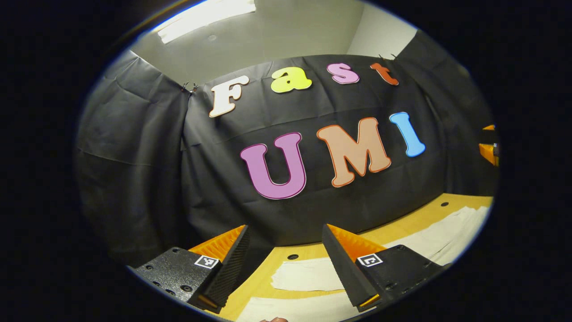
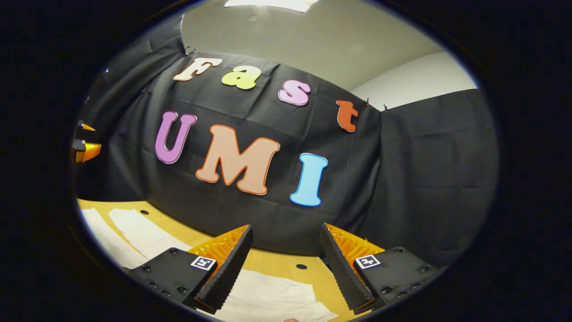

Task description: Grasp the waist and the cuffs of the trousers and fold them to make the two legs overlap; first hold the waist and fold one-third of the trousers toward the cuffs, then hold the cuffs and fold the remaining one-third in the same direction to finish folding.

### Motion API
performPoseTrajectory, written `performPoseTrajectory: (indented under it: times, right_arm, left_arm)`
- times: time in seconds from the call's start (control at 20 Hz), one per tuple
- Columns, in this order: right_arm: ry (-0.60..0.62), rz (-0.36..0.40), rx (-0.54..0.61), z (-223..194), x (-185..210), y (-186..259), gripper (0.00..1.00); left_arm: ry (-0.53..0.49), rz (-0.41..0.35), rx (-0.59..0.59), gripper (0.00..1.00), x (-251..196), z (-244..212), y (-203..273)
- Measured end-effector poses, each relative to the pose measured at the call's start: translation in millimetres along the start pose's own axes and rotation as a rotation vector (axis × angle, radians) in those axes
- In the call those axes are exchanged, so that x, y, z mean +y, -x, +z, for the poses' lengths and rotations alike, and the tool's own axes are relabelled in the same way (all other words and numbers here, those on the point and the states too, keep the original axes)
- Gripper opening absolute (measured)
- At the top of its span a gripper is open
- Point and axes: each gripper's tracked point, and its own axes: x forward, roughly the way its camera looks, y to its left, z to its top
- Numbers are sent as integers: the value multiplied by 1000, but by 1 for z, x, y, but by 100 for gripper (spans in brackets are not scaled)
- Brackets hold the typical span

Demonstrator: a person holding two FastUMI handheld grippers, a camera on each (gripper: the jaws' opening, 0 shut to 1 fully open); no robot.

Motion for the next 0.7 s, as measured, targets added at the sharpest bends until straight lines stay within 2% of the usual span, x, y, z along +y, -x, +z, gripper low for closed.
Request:
performPoseTrajectory:
  times: [0.3,0.6,0.7]
  right_arm:
    - [136,61,85,-48,2,20,97]
    - [366,159,173,-104,-7,51,97]
    - [425,194,197,-123,-9,64,97]
  left_arm:
    - [-172,-44,54,96,5,-37,15]
    - [-413,-187,123,96,-8,-85,44]
    - [-459,-229,157,96,-10,-103,56]
